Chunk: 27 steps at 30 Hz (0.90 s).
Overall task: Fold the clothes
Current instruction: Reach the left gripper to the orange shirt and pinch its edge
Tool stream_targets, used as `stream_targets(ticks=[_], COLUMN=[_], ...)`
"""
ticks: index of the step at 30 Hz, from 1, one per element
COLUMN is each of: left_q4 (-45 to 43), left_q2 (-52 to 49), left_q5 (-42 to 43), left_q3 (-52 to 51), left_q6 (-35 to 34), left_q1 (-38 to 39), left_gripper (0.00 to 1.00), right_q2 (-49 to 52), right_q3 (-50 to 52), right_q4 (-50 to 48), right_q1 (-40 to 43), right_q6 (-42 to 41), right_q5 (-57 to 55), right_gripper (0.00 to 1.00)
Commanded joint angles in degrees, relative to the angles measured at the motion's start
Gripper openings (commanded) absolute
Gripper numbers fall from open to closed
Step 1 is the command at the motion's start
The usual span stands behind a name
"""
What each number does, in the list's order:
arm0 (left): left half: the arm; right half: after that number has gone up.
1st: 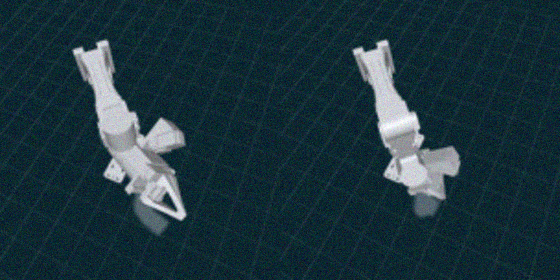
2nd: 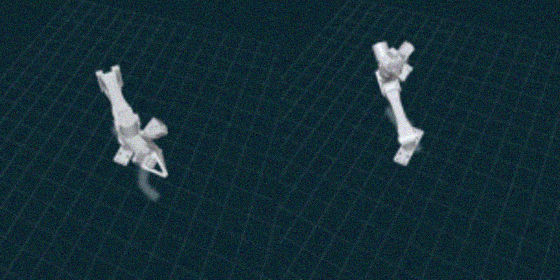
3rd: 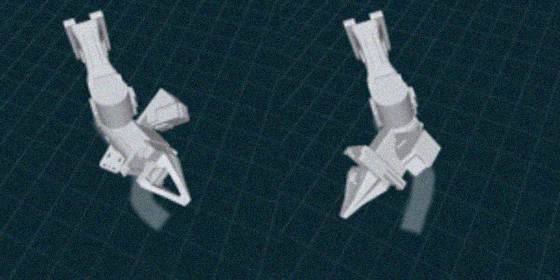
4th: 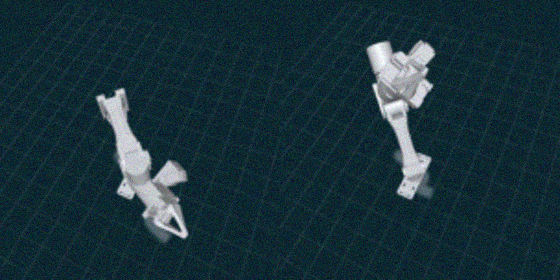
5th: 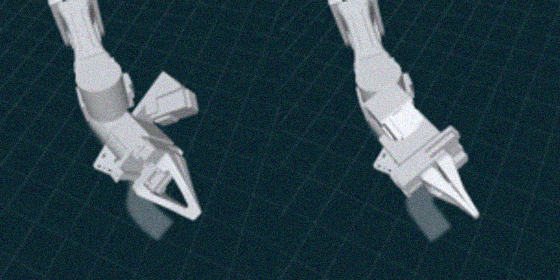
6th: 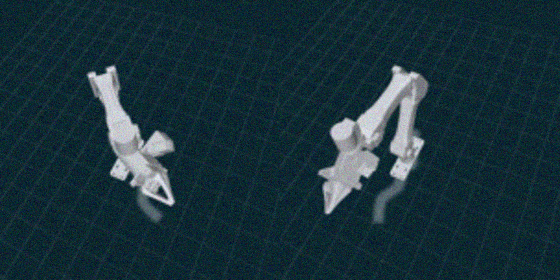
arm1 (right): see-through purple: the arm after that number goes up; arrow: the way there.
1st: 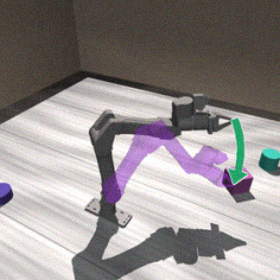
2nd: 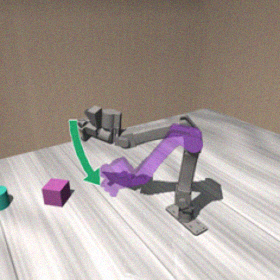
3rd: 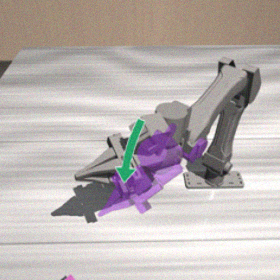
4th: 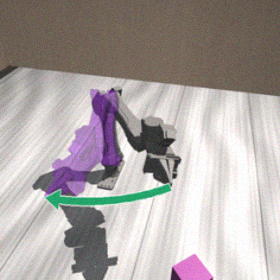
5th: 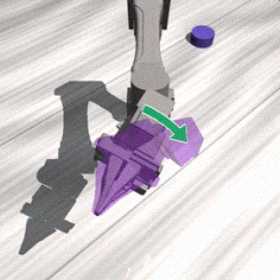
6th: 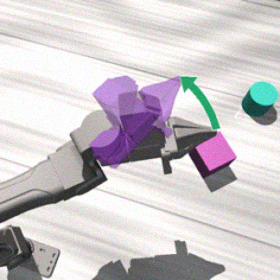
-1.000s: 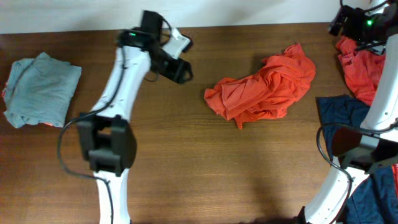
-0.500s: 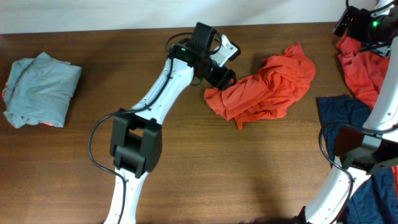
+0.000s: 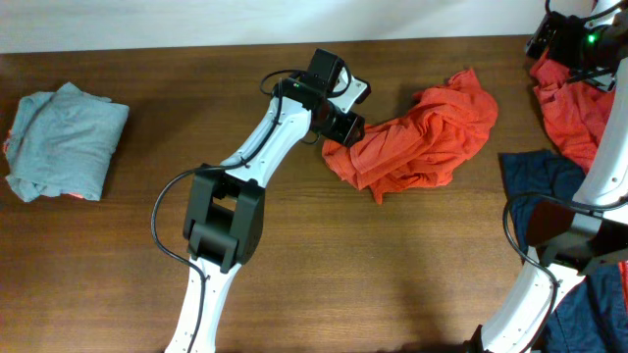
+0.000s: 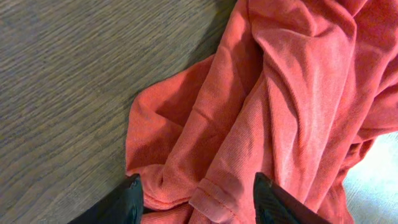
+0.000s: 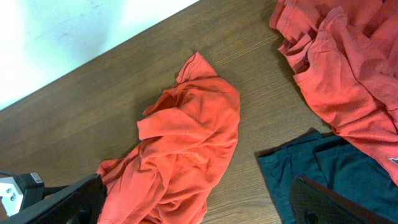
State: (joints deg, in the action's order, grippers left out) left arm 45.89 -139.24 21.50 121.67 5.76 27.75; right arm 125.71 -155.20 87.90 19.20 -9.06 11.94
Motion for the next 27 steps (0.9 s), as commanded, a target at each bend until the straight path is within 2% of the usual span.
stream_targets(ticks=[1,5,9,10,12,14,22,24,27], left_q4=[0.52,2.89,3.61,3.65,3.65,3.65,3.63,3.56,3.67], left_q2=[-0.55,-0.55,-0.55,-0.55,-0.55,-0.55,-0.59,-0.59,-0.22], left_q5=[-0.31,-0.31,-0.31,-0.28,-0.22,-0.17,0.11,-0.11,-3.23], left_q3=[0.07,0.07,0.07,0.07,0.07,0.07,0.07,0.07,1.20], left_q6=[-0.61,-0.61,-0.61,-0.61,-0.70,-1.66,-1.66,-1.64,-1.70], left_q1=[0.76,0.81,0.96,1.01,1.25,1.38,2.34,2.32,1.46], left_gripper=[0.56,0.55,0.47,0.41,0.21,0.15,0.13,0.01,0.00], right_q2=[-2.45,-2.45,-2.45,-2.45,-2.45,-2.45,-2.45,-2.45,-2.45], right_q3=[-0.63,-0.63,-0.63,-0.63,-0.63,-0.63,-0.63,-0.63,-0.63], right_q4=[0.04,0.02,0.02,0.02,0.15,0.33,1.07,1.29,1.64], right_q1=[0.39,0.39,0.39,0.39,0.39,0.39,0.39,0.39,0.39], right_q6=[0.09,0.31,0.28,0.31,0.72,0.94,1.36,1.36,1.36], right_q5=[0.28,0.17,-0.13,-0.13,-0.35,-0.59,-0.59,-0.59,-0.57], right_gripper=[0.99,0.99,0.99,0.99,0.99,0.99,0.99,0.99,0.99])
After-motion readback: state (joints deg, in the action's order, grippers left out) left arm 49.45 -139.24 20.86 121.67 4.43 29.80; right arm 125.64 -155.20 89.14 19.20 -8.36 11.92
